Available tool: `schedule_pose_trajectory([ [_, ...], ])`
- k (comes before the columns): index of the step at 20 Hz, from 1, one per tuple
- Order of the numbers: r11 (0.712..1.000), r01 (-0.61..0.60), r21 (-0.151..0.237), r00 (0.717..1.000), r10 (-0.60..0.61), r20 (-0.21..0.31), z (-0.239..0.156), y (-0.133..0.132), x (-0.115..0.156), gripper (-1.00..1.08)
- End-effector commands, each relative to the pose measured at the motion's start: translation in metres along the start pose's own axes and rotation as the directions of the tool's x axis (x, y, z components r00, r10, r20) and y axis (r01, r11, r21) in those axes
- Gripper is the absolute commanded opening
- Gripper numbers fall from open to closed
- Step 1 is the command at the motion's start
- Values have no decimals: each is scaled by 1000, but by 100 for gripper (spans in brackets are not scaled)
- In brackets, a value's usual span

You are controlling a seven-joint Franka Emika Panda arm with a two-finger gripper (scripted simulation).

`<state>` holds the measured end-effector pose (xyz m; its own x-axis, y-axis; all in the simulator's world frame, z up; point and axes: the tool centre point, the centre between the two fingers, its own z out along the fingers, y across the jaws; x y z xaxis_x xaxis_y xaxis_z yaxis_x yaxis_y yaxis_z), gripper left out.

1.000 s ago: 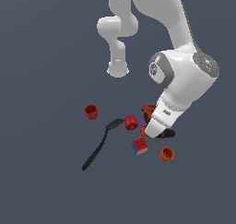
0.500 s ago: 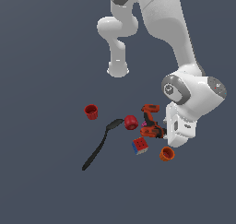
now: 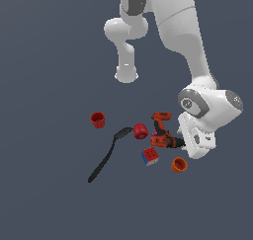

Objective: Pick up a designated object from a clutter of objects.

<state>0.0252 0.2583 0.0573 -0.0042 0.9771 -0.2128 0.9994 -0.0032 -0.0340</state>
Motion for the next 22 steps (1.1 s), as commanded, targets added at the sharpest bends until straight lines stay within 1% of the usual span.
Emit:
schedule_pose_trajectory([
  [1, 1000, 18, -1, 1000, -18, 1, 2, -1, 3, 68],
  [5, 1000, 13, 0, 1000, -13, 1, 4, -1, 2, 68],
  [11, 1000, 19, -1, 1000, -19, 1, 28, -1, 3, 68],
  [14, 1000, 20, -1, 1000, -20, 1, 33, -1, 3, 68],
  [15, 1000, 20, -1, 1000, -20, 1, 33, -1, 3, -100],
  [22, 1000, 20, -1, 1000, -20, 1, 33, -1, 3, -100],
])
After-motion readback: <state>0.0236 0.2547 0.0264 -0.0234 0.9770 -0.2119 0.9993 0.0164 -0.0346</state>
